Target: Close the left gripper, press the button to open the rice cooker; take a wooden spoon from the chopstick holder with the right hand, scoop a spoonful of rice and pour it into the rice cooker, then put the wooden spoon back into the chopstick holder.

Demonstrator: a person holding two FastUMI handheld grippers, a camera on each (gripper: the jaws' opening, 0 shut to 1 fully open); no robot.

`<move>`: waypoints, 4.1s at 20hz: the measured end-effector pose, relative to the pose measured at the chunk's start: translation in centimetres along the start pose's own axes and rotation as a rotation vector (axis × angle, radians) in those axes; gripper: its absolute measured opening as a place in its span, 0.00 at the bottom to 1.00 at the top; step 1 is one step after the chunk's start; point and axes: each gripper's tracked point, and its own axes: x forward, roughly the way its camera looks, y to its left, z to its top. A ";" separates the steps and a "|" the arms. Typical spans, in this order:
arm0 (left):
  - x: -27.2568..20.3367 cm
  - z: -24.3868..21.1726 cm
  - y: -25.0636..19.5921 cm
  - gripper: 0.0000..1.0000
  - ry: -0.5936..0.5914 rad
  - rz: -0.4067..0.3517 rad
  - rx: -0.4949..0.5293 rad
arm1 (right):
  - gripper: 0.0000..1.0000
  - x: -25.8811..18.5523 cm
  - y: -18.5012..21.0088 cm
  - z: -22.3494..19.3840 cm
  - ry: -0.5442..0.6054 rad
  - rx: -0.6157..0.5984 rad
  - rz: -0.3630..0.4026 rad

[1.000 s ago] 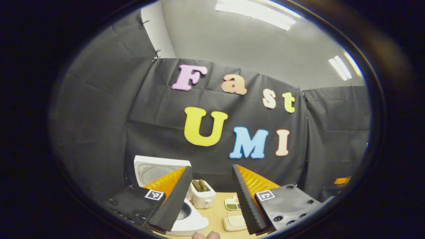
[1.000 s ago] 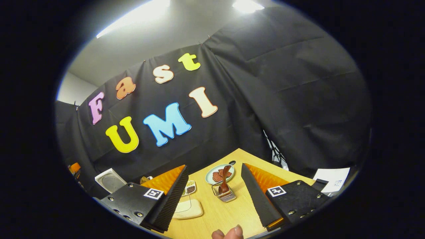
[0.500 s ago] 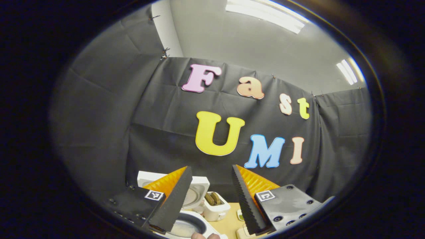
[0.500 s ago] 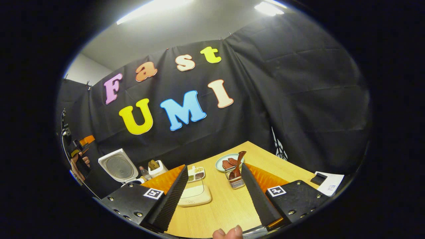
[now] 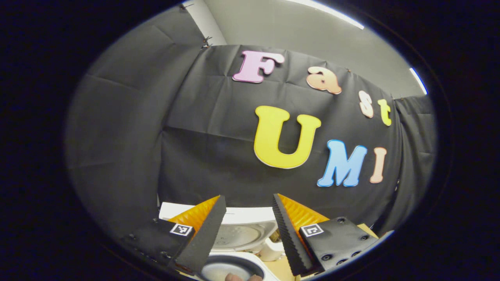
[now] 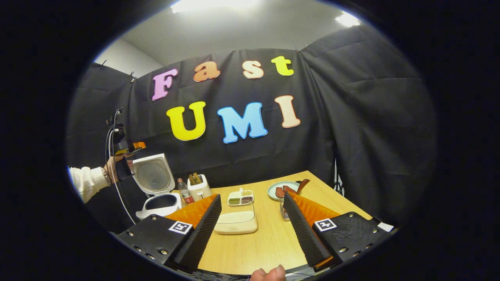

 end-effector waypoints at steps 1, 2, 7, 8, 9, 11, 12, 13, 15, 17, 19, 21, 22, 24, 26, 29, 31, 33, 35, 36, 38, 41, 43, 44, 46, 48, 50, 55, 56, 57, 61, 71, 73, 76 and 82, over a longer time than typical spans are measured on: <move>1.2 -0.4 0.5 0.79 0.010 0.028 0.008 | 0.98 -0.2 0.4 -0.3 0.011 0.001 0.001; 2.5 -1.3 0.7 0.79 0.036 0.040 0.007 | 0.98 -0.2 0.7 -0.5 0.018 0.008 0.006; 6.0 -4.1 1.6 0.80 0.112 0.122 0.069 | 0.98 -0.7 0.9 -0.6 0.020 -0.003 -0.005; 6.5 -4.3 1.7 0.80 0.111 0.134 0.131 | 0.98 -0.7 0.8 -0.7 0.023 0.003 -0.006; 6.3 -4.8 1.8 0.79 0.122 0.143 0.181 | 0.98 -0.8 0.7 -0.8 0.029 0.011 -0.007; 6.1 -4.6 1.3 0.84 0.102 0.133 0.193 | 0.98 -0.8 0.3 -0.9 0.032 0.015 -0.014; 6.1 -4.6 1.1 0.92 0.094 0.130 0.189 | 0.98 -0.9 0.2 -0.6 0.025 0.013 -0.016; 6.1 -4.5 1.0 0.81 0.092 0.121 0.189 | 0.98 -1.0 0.1 -0.4 0.023 0.010 -0.016; 5.8 -4.3 0.7 0.83 0.087 0.088 0.203 | 0.98 -0.9 0.1 -0.3 0.018 0.004 -0.015; 5.3 -3.9 0.2 0.87 0.094 0.054 0.204 | 0.98 -0.8 0.6 -0.5 0.021 0.017 -0.006; 5.2 -3.8 0.3 0.82 0.137 0.035 0.228 | 0.98 -0.8 0.8 -0.5 0.020 0.021 0.005; 4.8 -4.1 0.0 0.88 0.195 0.019 0.242 | 0.98 -0.9 1.1 -0.9 0.027 0.010 0.016; 4.4 -4.6 -0.1 0.88 0.214 0.012 0.237 | 0.98 -1.0 1.2 -1.1 0.033 0.012 0.020; 3.6 -5.1 -0.3 0.90 0.239 0.005 0.251 | 0.98 -1.0 1.3 -1.6 0.046 0.029 0.029; 1.1 -6.6 -0.8 0.91 0.251 0.004 0.266 | 0.98 -1.0 1.6 -1.9 0.055 0.034 0.034; -2.2 -9.7 -1.4 0.90 0.248 0.016 0.295 | 0.98 -1.0 2.0 -1.8 0.052 0.023 0.041; -4.1 -12.5 -1.8 0.92 0.256 0.016 0.341 | 0.98 -1.2 2.0 -1.9 0.056 0.020 0.042; -5.6 -14.7 -1.9 0.91 0.262 0.020 0.344 | 0.98 -1.4 2.0 -2.0 0.059 0.019 0.039; -6.8 -16.9 -1.8 0.93 0.289 0.028 0.315 | 0.98 -1.5 1.6 -2.4 0.066 0.020 0.033; -7.3 -18.1 -1.8 0.92 0.303 0.031 0.307 | 0.98 -1.6 1.5 -2.5 0.070 0.023 0.029; -7.9 -19.8 -1.8 0.93 0.321 0.036 0.309 | 0.98 -1.8 1.4 -2.7 0.080 0.029 0.024; -8.6 -21.6 -1.5 0.95 0.332 0.056 0.297 | 0.98 -1.9 1.4 -3.1 0.093 0.029 0.024; -8.9 -23.0 -1.6 1.00 0.346 0.068 0.290 | 0.98 -1.9 1.4 -3.3 0.099 0.031 0.025; -9.0 -23.6 -1.6 0.97 0.348 0.073 0.286 | 0.98 -1.9 1.4 -3.3 0.099 0.031 0.024; -9.3 -24.4 -1.4 0.97 0.348 0.092 0.265 | 0.98 -1.8 1.4 -3.5 0.106 0.031 0.024; -9.5 -25.5 -1.3 0.98 0.356 0.122 0.222 | 0.98 -1.8 1.4 -3.7 0.116 0.041 0.025; -9.6 -26.5 -1.4 1.00 0.377 0.134 0.195 | 0.98 -1.9 1.3 -4.0 0.123 0.041 0.023; -9.7 -26.8 -1.2 1.00 0.381 0.229 0.133 | 0.98 -2.0 1.7 -4.4 0.141 0.052 0.031; -10.1 -26.7 -1.3 1.00 0.372 0.267 0.134 | 0.98 -2.0 1.7 -4.5 0.144 0.055 0.031; -10.2 -26.8 -1.4 1.00 0.355 0.295 0.139 | 0.98 -2.1 1.7 -4.6 0.148 0.060 0.032; -10.7 -26.7 -0.9 0.99 0.349 0.315 0.082 | 0.98 -2.7 0.9 -4.2 0.139 0.069 0.022; -10.8 -27.1 0.0 0.96 0.591 0.277 0.079 | 0.98 -2.3 1.6 -4.6 0.152 0.120 0.040; -10.9 -26.9 0.0 0.95 0.652 0.255 0.157 | 0.98 -2.2 2.3 -4.7 0.155 0.137 0.057; -10.5 -25.9 -0.1 0.95 0.665 0.270 0.049 | 0.98 -2.0 2.8 -4.5 0.147 0.137 0.071; -7.4 -21.7 0.6 0.99 0.573 0.221 0.084 | 0.98 -1.5 2.9 -5.1 0.161 0.172 0.072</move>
